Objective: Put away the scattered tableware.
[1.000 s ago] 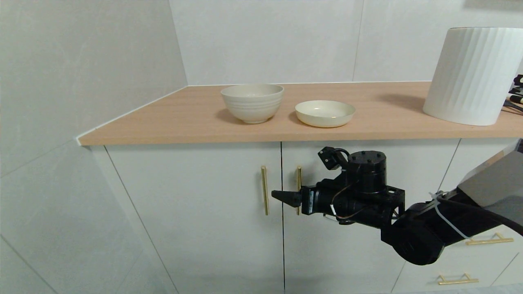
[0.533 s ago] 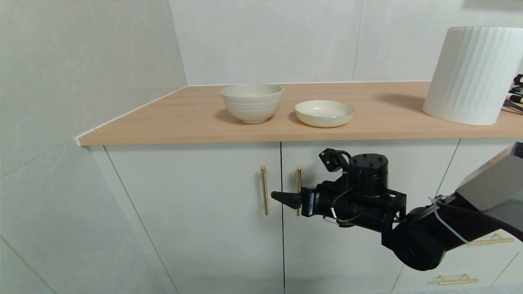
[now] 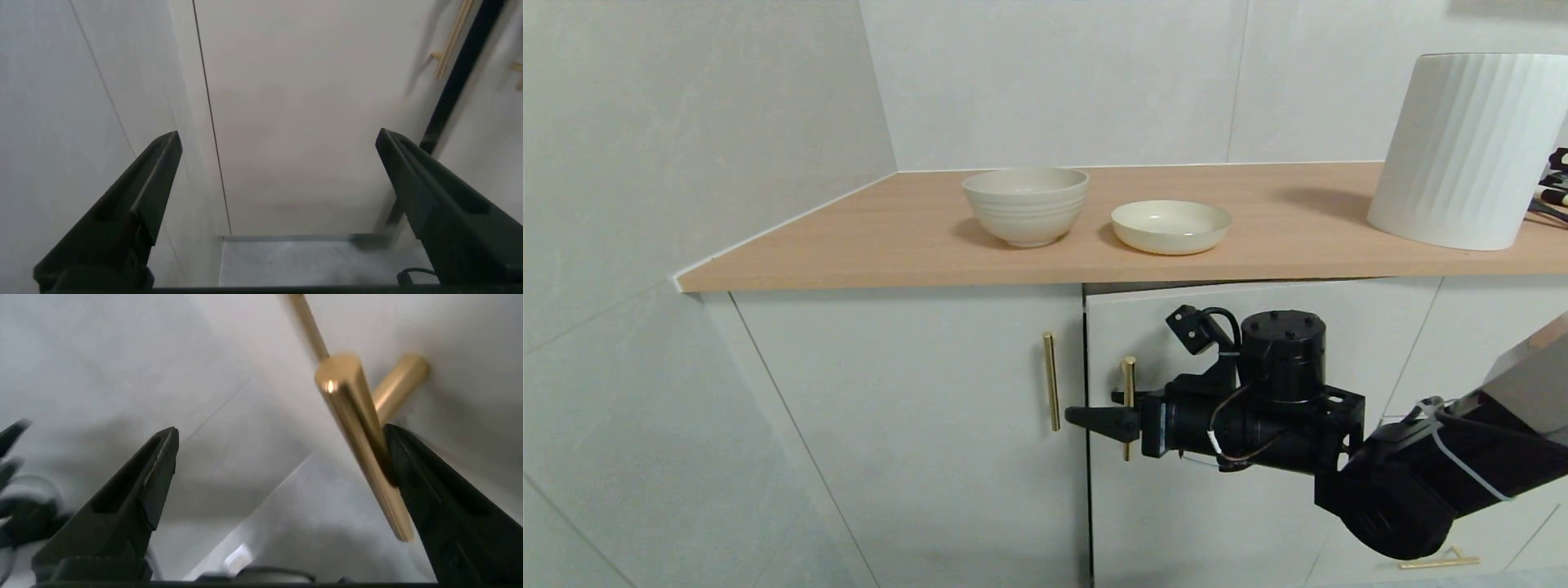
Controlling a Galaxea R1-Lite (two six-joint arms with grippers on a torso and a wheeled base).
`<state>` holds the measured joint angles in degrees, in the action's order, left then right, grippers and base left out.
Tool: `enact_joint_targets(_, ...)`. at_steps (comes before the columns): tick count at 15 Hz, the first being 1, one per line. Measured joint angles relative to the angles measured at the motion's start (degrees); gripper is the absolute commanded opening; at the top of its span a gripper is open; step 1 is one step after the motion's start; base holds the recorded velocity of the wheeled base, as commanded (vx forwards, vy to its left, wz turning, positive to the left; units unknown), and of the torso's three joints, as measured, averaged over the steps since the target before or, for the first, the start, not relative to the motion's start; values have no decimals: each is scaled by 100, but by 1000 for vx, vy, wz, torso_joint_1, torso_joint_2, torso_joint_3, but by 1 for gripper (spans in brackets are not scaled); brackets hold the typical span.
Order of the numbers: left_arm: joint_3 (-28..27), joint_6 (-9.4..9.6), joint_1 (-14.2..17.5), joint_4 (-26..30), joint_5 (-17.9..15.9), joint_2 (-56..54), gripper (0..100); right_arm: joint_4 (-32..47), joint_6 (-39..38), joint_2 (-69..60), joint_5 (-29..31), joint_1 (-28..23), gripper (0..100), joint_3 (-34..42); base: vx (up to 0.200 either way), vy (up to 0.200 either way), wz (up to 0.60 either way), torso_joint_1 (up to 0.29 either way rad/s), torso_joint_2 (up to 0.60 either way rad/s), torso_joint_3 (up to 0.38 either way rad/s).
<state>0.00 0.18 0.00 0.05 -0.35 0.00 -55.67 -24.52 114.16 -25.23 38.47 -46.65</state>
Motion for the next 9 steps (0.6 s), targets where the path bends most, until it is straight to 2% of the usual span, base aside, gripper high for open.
enact_joint_targets(4, 0, -2, 0, 0, 2, 0, 100, -21, -2, -328, -51, -5, 100, 341, 0, 0, 0, 0, 0, 0)
enact_joint_targets(9, 0, 0, 0, 0, 2, 0, 100, -35, 9, -1091, -594, 41, 100, 1215, 0, 0, 0, 0, 0, 0)
